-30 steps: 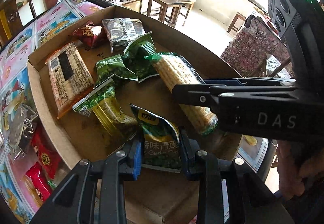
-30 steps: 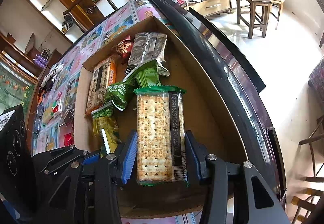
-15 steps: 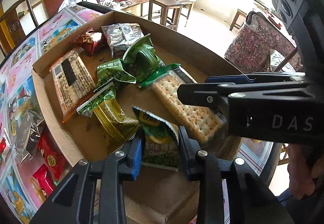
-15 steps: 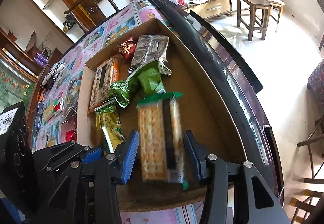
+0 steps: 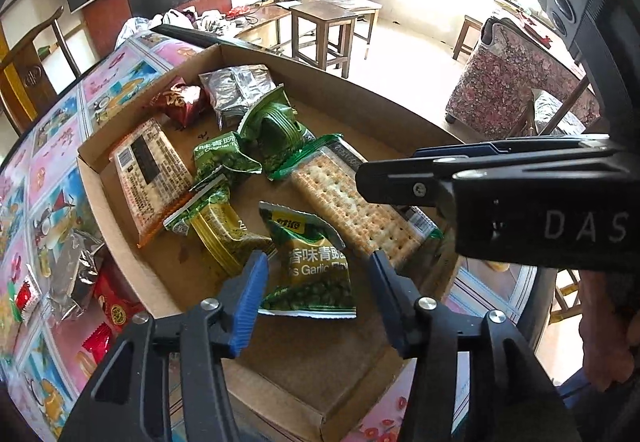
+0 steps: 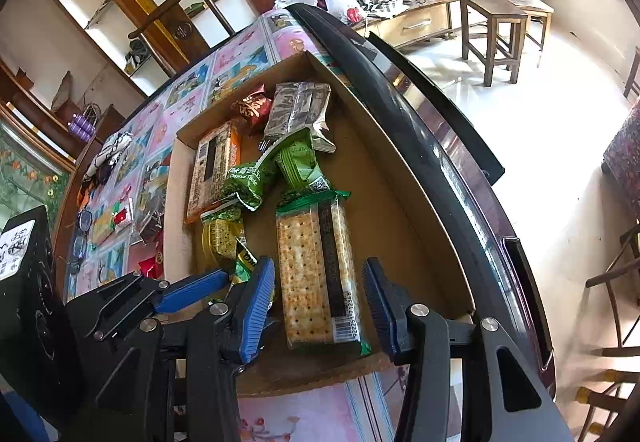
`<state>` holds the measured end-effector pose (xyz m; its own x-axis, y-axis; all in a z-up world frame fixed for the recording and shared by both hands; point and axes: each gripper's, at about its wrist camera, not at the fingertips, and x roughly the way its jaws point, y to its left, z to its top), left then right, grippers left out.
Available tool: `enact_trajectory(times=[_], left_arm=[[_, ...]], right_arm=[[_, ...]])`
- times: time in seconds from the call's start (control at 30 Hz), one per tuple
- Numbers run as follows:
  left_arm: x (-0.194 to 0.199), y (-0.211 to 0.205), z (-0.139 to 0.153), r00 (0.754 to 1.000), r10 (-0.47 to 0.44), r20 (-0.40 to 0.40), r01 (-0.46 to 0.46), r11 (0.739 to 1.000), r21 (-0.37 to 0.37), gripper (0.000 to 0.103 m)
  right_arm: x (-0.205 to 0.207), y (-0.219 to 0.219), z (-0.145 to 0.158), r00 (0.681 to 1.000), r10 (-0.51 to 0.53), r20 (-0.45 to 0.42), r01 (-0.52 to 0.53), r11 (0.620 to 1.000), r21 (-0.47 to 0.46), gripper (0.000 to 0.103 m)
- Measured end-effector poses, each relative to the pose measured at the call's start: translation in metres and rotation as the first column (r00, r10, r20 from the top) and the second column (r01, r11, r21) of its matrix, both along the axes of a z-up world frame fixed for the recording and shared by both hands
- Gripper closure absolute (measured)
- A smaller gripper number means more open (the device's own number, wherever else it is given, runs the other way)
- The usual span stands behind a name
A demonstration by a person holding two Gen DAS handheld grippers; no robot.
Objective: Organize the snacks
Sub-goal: 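Lower the cracker pack and open the right gripper while the left gripper releases the peas bag, then lift both open grippers away from the box toward the table snacks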
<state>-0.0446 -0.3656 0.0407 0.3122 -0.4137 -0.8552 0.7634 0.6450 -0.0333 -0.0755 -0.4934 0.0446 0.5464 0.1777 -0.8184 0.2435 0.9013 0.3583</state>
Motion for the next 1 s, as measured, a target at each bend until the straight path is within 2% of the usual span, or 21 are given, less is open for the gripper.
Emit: enact_trajectory(times=[0.47, 0.63, 1.0], left_arm=[[-0.016, 0.010, 0.012, 0.998, -0.020, 0.058, 0.020, 1.000, 0.011, 0.047], [-0.018, 0.018, 0.017, 0.996, -0.018, 0.088, 0.017, 1.000, 0.016, 0.044], [-0.023, 0.039, 0.025, 0.990, -0.001, 0.144, -0.003, 1.000, 0.027, 0.042]], right_arm=[[-0.016, 0.011, 0.007, 1.000, -0.025, 0.011, 0.025, 1.000, 0.006, 0.053], [-0.019, 0.016, 0.011, 0.999, -0.033, 0.015, 0.033, 0.999, 0.005, 0.053], [-0.022, 0.029, 0.015, 0.999, -0.030, 0.017, 0.030, 1.000, 0.004, 0.053]])
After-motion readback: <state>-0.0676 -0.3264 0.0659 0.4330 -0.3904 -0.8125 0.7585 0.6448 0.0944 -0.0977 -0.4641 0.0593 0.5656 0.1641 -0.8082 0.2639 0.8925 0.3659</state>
